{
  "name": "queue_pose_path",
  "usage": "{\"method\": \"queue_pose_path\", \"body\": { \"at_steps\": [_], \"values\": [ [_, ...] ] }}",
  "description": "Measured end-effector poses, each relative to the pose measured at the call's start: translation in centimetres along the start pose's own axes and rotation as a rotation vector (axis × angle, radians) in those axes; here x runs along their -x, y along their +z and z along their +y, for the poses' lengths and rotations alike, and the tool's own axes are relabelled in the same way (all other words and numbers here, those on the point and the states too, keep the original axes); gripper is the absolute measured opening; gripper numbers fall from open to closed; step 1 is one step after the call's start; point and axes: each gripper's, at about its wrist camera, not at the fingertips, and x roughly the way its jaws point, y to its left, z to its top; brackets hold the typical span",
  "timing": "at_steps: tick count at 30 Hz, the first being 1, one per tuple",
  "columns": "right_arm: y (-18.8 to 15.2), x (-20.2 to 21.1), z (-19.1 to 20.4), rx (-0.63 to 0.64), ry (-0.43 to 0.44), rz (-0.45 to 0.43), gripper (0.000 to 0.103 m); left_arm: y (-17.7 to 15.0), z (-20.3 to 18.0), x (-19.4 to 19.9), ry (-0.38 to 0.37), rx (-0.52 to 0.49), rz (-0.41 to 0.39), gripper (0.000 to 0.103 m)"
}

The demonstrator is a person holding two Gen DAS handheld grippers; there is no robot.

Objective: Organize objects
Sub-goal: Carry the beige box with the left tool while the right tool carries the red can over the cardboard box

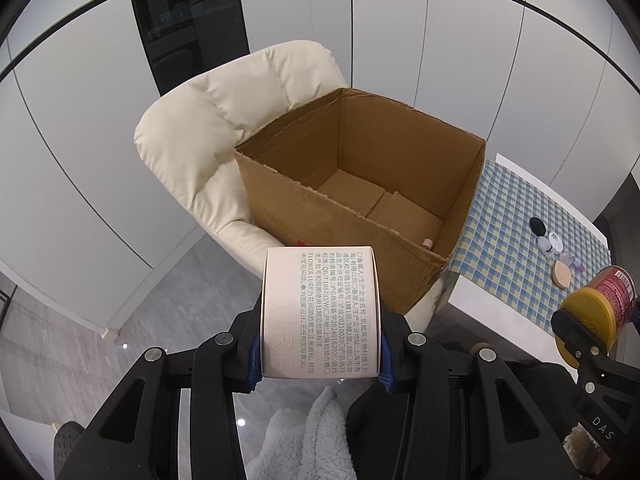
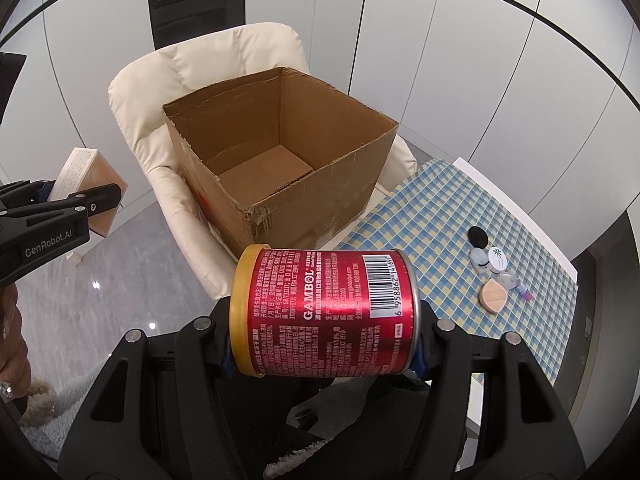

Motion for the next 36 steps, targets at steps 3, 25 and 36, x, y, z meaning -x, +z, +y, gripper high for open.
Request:
{"method": "queue_pose_path", "body": {
  "at_steps": [3,25,36],
  "values": [
    [0.5,-0.5,-0.2,-0.002,0.002,-0.001,0.064,0.6,-0.4,-0.5,0.0,-0.005,0.001,0.044],
    [8.4,-7.9,0.2,0.029,0.004,-0.011,0.064,7.9,-1.9,-6.7,0.008,0.002,-0.013,0.044],
    [12.1,-13.4,0.3,0.041,0.033,0.004,0.064,11.7,-3.2,-11.3,-0.011,0.0,0.009,0.044]
  ]
}}
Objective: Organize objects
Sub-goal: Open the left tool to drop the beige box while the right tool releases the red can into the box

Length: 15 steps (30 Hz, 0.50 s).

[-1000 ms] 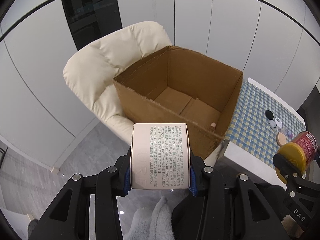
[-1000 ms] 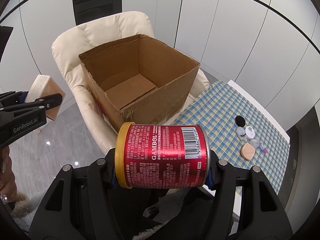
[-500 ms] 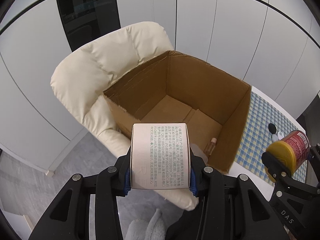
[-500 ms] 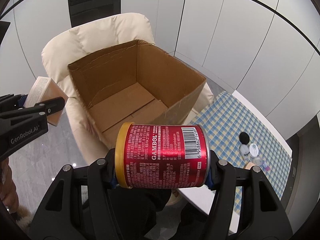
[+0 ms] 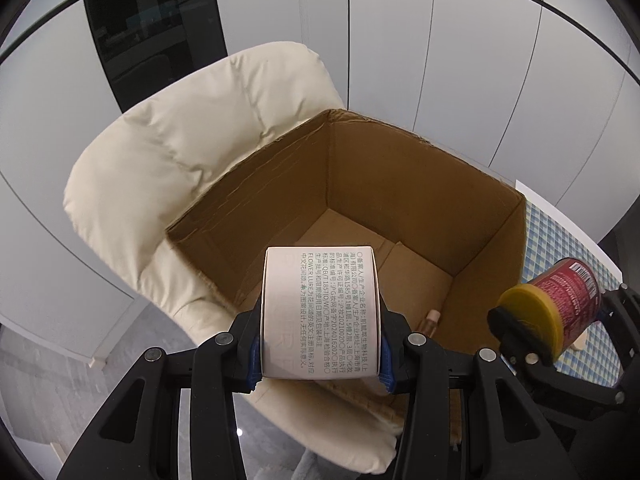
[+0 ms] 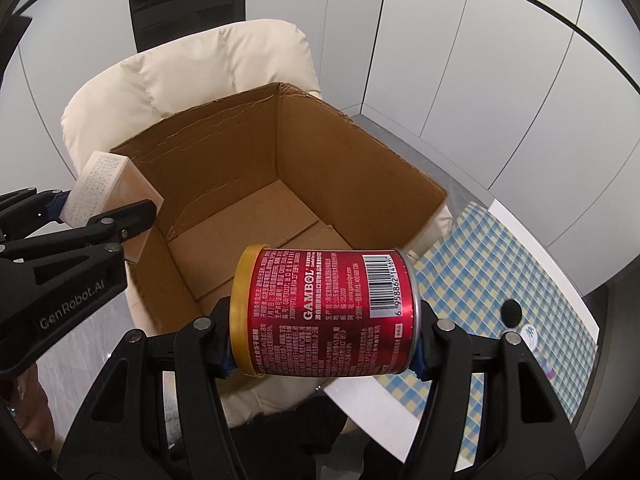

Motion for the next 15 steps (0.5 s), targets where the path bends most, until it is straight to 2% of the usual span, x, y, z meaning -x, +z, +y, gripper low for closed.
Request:
{"method": "queue_pose_path", "body": {
  "at_steps": [9,11,12,13,14,15],
  "values": [
    [1.4,-3.5,0.2,0.006,0.018,0.02,0.064,1.3,0.6,-3.3,0.016,0.016,0.032,0.044],
    [1.5,-4.0,0.2,-0.001,0.02,0.022,0.064,1.3,0.6,-3.7,0.035,0.013,0.033,0.047],
    [1.5,-4.2,0.1,-0.006,0.022,0.017,0.065,1.3,0.6,-3.8,0.042,0.021,0.036,0.054],
    [1.5,-4.4,0.1,-0.011,0.019,0.017,0.075,1.3,0.8,-4.0,0.04,0.036,0.042,0.071],
    [1.5,-4.5,0.0,-0.017,0.01,0.022,0.084,1.4,1.1,-4.0,0.023,0.051,0.047,0.08],
    [1.5,-4.5,-0.2,-0.026,-0.003,0.018,0.099,1.4,1.4,-3.9,-0.002,0.067,0.042,0.094]
  ]
}}
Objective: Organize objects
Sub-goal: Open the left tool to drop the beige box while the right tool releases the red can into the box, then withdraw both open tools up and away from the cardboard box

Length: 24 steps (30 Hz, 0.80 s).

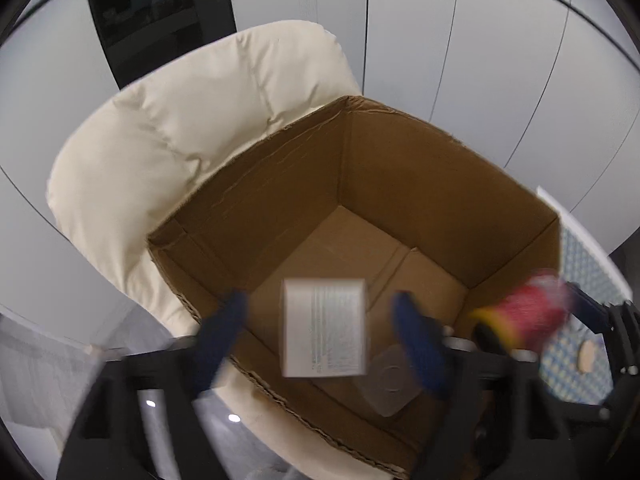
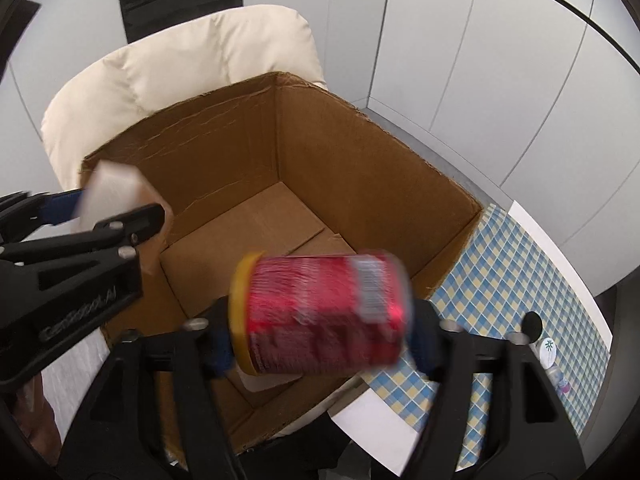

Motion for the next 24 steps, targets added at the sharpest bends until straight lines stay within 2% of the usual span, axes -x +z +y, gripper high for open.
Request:
{"method": "queue_pose_path", "body": {
  "at_steps": [2,4,6,10,24],
  "values": [
    [0.0,0.2,-0.5,-0.024,-0.031,-0.028,0.101,0.0,0.4,0.8,-0.017,0.017,-0.04,0.098],
    [0.0,0.3,-1.0,-0.047,-0.036,-0.033,0.101,-0.1,0.5,1.6,0.03,0.001,-0.084,0.101],
    [0.0,0.2,-1.5,-0.071,-0.035,-0.032,0.101,-0.1,0.6,1.8,0.048,-0.007,-0.095,0.102],
    [0.1,0.2,-2.3,-0.104,-0.017,-0.029,0.101,-0.1,1.0,1.4,0.025,0.009,-0.074,0.102],
    [0.3,0.4,-2.6,-0.107,-0.009,-0.026,0.101,-0.3,0.9,1.1,0.024,0.007,-0.055,0.102]
  ]
}}
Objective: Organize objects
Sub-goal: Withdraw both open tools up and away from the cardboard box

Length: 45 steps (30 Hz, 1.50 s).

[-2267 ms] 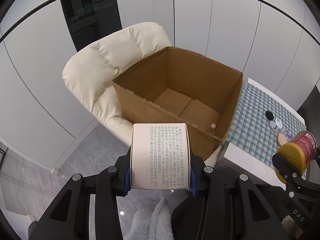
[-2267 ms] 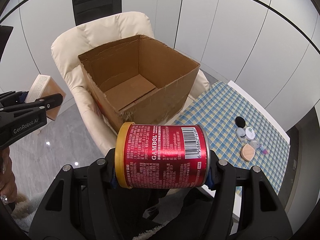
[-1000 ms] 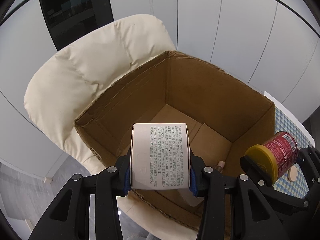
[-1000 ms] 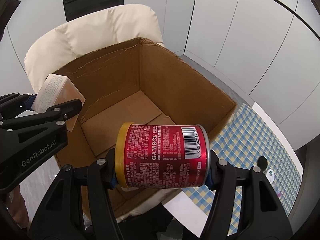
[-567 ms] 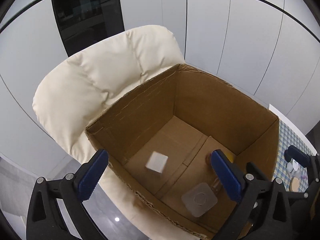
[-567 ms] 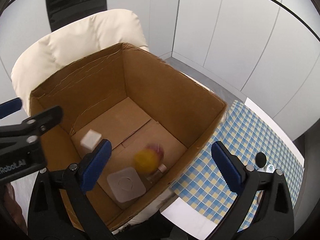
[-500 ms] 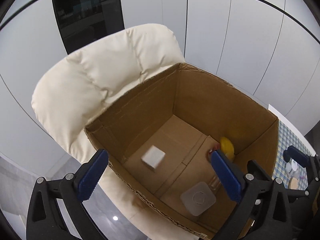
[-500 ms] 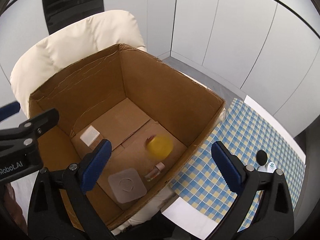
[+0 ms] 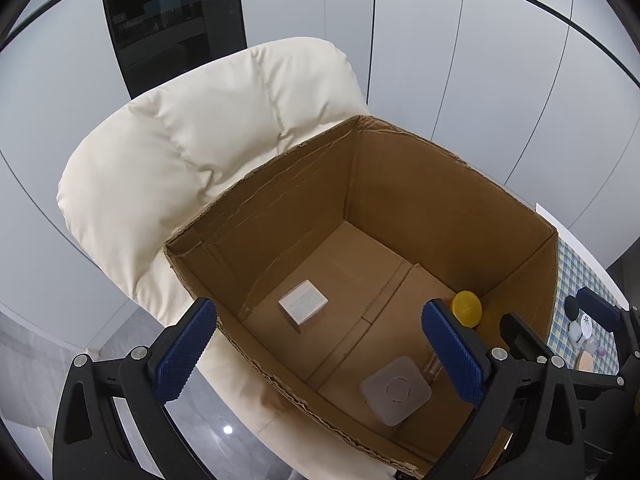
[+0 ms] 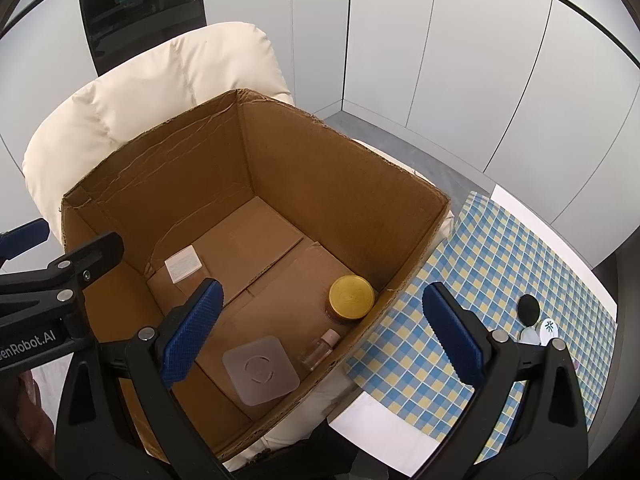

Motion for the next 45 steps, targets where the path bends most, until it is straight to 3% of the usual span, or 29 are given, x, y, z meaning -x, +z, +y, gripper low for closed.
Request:
{"method": "queue_pose_path", "body": {
  "at_steps": [22,32,45],
  "values": [
    [-1.4,3.2,-1.0,-0.048,-0.012,-0.002,0.101,-1.1,0.4,2.9,-0.019,0.001,-0.004,0.102],
    [-4.3,6.4,-1.8,-0.09,-0.012,0.016,0.101,-3.7,-0.8,6.4,-0.045,-0.037,0.0,0.102],
    [-6.7,11.8,-1.7,-0.102,-0.013,-0.027,0.101,-7.5,-0.5,10.1,-0.029,-0.06,0.017,0.102]
  ]
}}
